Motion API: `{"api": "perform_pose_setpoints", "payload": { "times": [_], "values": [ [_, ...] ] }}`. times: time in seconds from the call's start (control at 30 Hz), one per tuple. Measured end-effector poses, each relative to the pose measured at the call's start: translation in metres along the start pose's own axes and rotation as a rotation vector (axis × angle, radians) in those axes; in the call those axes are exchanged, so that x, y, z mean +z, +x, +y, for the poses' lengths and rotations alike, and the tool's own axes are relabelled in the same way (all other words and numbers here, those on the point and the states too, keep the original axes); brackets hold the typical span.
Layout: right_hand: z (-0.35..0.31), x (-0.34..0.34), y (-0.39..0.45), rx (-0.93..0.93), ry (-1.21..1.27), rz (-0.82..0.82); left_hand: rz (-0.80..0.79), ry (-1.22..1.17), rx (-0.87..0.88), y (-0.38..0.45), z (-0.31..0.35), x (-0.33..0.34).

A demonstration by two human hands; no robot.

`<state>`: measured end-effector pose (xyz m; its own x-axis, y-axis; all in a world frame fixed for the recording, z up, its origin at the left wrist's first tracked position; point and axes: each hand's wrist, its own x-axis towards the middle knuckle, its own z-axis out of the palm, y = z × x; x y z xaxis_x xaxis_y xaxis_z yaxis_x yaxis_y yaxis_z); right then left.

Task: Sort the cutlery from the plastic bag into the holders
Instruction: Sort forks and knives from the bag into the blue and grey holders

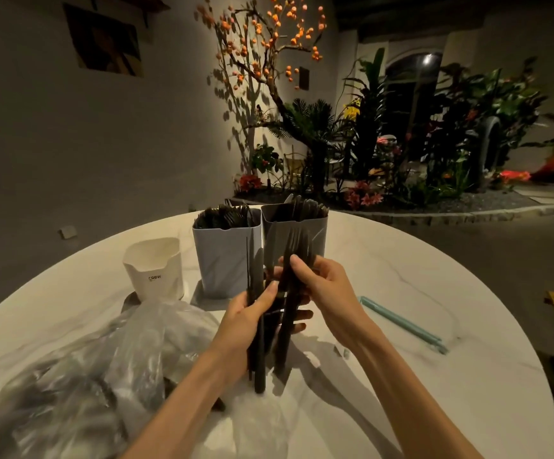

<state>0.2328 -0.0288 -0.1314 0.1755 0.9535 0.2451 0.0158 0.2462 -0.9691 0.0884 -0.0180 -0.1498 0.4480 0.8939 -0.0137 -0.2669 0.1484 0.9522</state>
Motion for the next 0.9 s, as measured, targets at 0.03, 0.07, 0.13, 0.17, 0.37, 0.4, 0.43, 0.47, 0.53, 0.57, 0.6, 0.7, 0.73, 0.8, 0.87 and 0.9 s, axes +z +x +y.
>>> {"api": "perform_pose_setpoints", "payload": {
  "times": [0.03,0.07,0.13,0.17,0.37,0.4,0.43,0.47,0.53,0.57,0.6,0.7,0.73,0.8,0.87,0.9],
  "values": [
    [0.001,-0.001,0.0,0.001,0.004,0.003,0.019,-0.006,-0.002,0.0,-0.001,0.0],
    [0.002,-0.001,0.0,0.002,0.019,0.005,0.035,-0.01,-0.005,0.001,-0.003,0.0],
    [0.002,-0.004,0.0,0.002,0.062,0.003,0.07,-0.001,-0.025,0.003,-0.005,-0.002],
    [0.003,-0.005,0.0,0.002,0.071,0.001,0.087,0.017,-0.037,0.005,-0.007,-0.004],
    [0.009,-0.001,-0.004,-0.007,-0.128,0.086,-0.001,0.162,-0.025,-0.002,-0.009,-0.004],
    [0.01,0.001,-0.005,-0.02,-0.162,0.107,-0.002,0.17,-0.017,-0.002,-0.01,-0.003],
    [0.01,0.001,-0.005,-0.03,-0.174,0.127,0.026,0.177,-0.01,-0.001,-0.012,-0.004],
    [0.01,0.001,-0.005,-0.037,-0.16,0.147,0.074,0.175,-0.002,0.0,-0.013,-0.004],
    [0.007,-0.001,-0.005,-0.032,-0.076,0.176,0.175,0.129,0.01,0.003,-0.015,-0.007],
    [0.005,-0.002,-0.005,-0.025,-0.015,0.185,0.199,0.072,0.019,0.003,-0.014,-0.007],
    [0.003,-0.004,-0.006,-0.015,0.053,0.188,0.195,0.012,0.031,0.003,-0.012,-0.008],
    [-0.003,-0.008,-0.007,0.048,0.247,0.148,0.128,-0.044,0.034,0.005,-0.009,-0.013],
    [-0.005,-0.009,-0.007,0.082,0.3,0.12,0.088,-0.036,0.021,0.006,-0.008,-0.014],
    [-0.009,-0.01,-0.008,0.144,0.386,0.049,0.0,-0.059,-0.013,0.007,-0.005,-0.015],
    [-0.01,-0.008,-0.008,0.161,0.422,-0.018,-0.088,-0.14,-0.049,0.005,-0.003,-0.015],
    [-0.01,-0.007,-0.009,0.158,0.428,-0.04,-0.125,-0.194,-0.066,0.004,-0.003,-0.016]
  ]
}}
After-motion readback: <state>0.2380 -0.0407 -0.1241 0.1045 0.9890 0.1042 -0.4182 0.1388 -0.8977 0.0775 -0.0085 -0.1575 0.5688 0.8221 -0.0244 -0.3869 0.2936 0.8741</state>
